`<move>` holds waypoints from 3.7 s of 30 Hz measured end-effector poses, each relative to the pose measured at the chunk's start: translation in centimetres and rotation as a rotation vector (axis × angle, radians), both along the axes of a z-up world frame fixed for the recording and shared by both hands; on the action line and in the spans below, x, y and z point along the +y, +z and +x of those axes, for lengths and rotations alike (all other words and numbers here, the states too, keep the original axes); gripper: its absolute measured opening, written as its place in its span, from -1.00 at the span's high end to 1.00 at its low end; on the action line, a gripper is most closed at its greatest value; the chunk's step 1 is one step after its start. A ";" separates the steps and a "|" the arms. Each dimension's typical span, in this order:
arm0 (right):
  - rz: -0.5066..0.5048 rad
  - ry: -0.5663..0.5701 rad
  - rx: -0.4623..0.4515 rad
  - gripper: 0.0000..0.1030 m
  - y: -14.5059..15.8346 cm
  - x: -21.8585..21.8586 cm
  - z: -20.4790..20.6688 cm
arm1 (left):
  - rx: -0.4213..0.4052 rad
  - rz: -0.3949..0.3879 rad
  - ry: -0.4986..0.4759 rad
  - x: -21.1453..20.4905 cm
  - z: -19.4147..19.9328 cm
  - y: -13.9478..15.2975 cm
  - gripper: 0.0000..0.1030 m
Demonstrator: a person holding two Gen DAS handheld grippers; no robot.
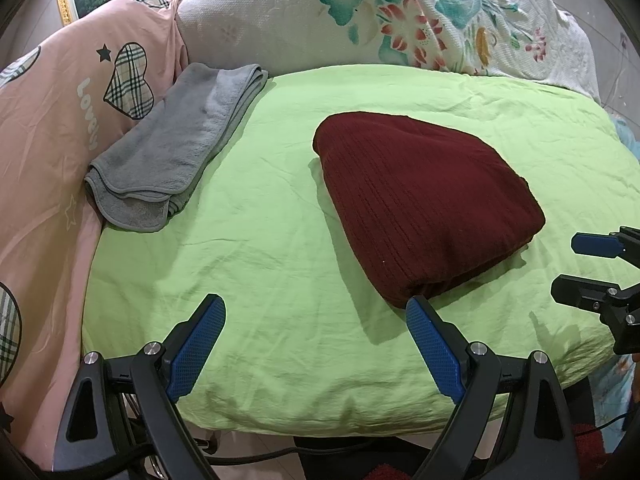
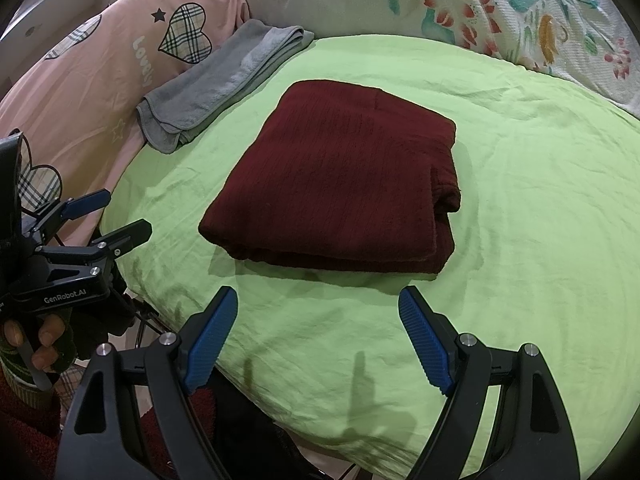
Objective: Fold large clothes
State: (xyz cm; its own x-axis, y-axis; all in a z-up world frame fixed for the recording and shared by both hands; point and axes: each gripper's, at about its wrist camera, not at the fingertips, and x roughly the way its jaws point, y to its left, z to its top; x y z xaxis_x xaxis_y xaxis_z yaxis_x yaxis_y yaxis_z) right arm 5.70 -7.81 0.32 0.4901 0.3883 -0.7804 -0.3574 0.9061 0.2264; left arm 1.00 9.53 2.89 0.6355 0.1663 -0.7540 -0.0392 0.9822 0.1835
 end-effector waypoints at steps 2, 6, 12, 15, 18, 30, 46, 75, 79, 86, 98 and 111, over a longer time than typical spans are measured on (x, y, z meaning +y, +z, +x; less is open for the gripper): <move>-0.001 -0.001 0.000 -0.61 0.0 0.0 0.0 | 0.001 0.002 -0.001 0.0 0.1 0.0 -0.79; 0.001 -0.001 -0.002 -0.61 0.1 0.0 0.0 | 0.001 0.001 -0.002 0.1 0.1 0.0 -0.79; 0.002 0.000 -0.002 -0.61 0.1 -0.1 0.0 | 0.002 0.001 -0.005 0.0 0.1 0.0 -0.79; 0.002 0.001 -0.002 -0.61 0.1 0.0 0.0 | 0.002 0.001 -0.007 0.1 0.2 0.0 -0.79; -0.001 0.006 -0.004 -0.61 0.3 0.0 0.1 | 0.003 0.001 -0.008 0.1 0.2 0.0 -0.79; -0.002 0.020 -0.005 -0.61 0.6 0.1 0.5 | 0.005 -0.002 -0.011 0.2 0.4 0.0 -0.79; -0.001 0.021 -0.005 -0.61 0.7 0.1 0.6 | 0.006 0.000 -0.018 0.1 0.8 0.1 -0.79; 0.004 0.001 0.004 -0.61 0.4 -0.7 3.9 | -0.002 -0.024 -0.009 0.6 4.4 0.7 -0.79; 0.007 -0.009 0.002 -0.61 0.5 -1.1 4.2 | 0.005 -0.030 -0.011 0.6 4.6 0.7 -0.79; 0.012 -0.013 -0.002 -0.61 0.7 -1.3 4.2 | 0.007 -0.024 -0.019 0.2 4.5 0.8 -0.79; 0.014 -0.013 -0.005 -0.61 0.9 -1.3 4.1 | 0.008 -0.023 -0.024 0.0 4.5 0.8 -0.79; 0.017 -0.011 -0.008 -0.61 1.2 -1.4 4.3 | 0.009 -0.024 -0.030 -0.1 4.7 0.9 -0.79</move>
